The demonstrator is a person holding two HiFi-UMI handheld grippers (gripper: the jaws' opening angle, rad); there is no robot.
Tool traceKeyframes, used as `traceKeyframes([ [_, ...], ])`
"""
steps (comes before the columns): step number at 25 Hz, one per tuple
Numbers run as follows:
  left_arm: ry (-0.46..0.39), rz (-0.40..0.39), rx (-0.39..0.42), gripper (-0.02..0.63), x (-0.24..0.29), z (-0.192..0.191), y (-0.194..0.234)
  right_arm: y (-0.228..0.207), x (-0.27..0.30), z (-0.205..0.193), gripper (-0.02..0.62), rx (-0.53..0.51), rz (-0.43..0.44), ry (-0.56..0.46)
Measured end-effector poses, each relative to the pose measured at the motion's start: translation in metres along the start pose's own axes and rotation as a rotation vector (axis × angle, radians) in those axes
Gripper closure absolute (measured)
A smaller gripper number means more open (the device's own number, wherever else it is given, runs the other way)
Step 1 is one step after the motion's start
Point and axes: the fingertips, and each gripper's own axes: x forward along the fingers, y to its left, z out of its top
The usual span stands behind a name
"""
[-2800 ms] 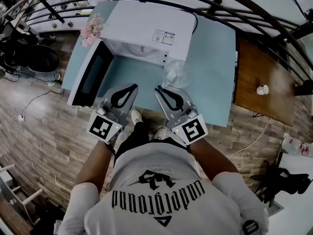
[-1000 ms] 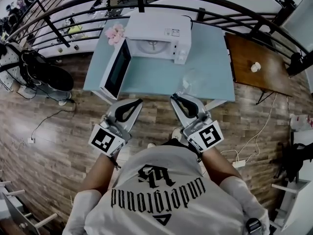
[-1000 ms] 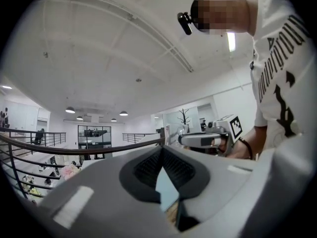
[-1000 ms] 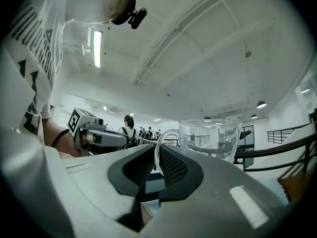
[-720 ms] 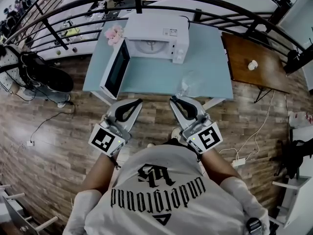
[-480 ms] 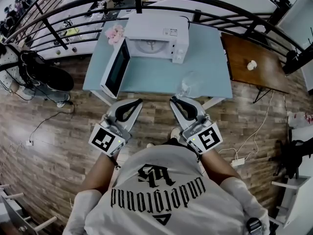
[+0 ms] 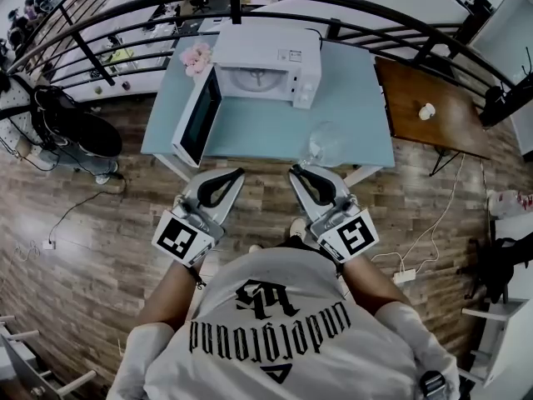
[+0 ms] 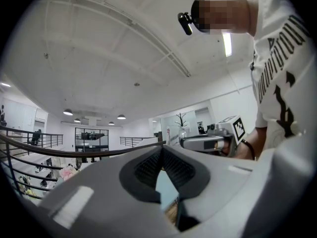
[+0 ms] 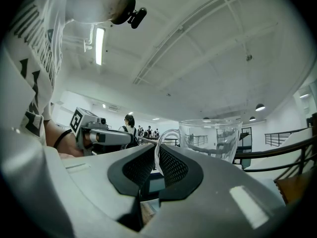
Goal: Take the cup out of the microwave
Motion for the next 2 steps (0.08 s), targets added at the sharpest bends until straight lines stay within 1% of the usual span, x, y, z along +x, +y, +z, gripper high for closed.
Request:
traceKeyframes([
  [2,0.0,-0.003,-0.002,0.556,-0.0011,0.0001,-0.0018,0.0017,-0.0008,0.0003,0.565,-0.001,-0.001,0.002],
])
